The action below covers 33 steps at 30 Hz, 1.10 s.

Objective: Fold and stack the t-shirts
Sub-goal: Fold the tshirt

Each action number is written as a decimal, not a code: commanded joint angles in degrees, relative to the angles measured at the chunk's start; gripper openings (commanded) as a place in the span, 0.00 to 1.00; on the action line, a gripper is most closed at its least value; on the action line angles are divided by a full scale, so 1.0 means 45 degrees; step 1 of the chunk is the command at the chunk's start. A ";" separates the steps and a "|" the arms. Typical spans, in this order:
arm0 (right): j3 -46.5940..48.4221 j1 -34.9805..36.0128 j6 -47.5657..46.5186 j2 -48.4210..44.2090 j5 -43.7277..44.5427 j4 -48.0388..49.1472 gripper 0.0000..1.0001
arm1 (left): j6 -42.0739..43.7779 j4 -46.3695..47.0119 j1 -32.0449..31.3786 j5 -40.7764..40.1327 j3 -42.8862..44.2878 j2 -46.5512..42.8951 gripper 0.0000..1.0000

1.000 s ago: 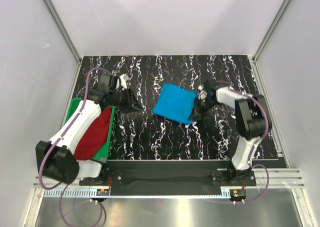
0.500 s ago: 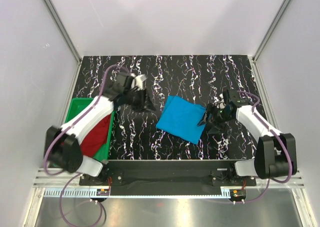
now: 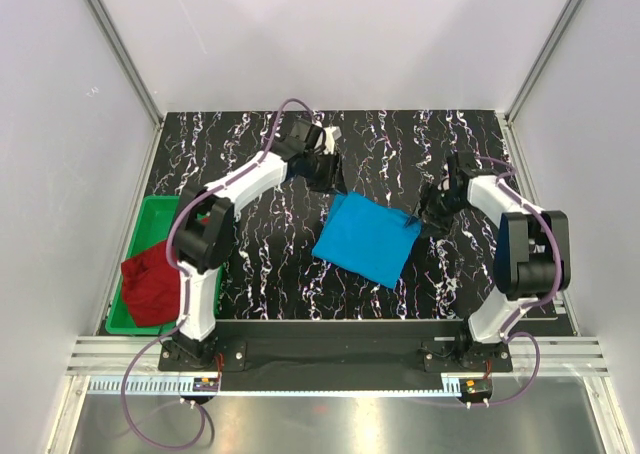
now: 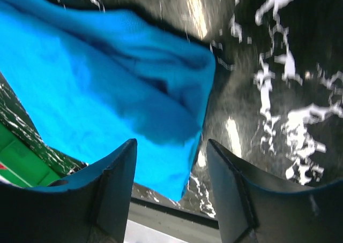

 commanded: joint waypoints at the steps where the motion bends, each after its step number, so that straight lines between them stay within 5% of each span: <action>1: 0.0997 -0.0034 -0.0540 0.0413 0.0315 0.0181 0.61 | 0.0562 0.0042 0.0016 -0.0282 0.1230 0.0779 0.43; 7: 0.1117 -0.0092 -0.0580 0.0532 0.0198 0.0082 0.48 | 0.0523 0.0177 -0.0043 -0.0418 0.2422 0.2207 0.43; 25: 0.0823 -0.0249 -0.0482 0.0570 -0.0115 0.0199 0.46 | -0.0746 0.1292 -0.0219 -0.0262 0.3751 0.4104 0.42; 33: 0.1038 -0.0268 -0.0345 0.0883 -0.0173 0.0297 0.44 | -0.0902 0.1096 -0.0219 -0.0145 0.4395 0.4631 0.28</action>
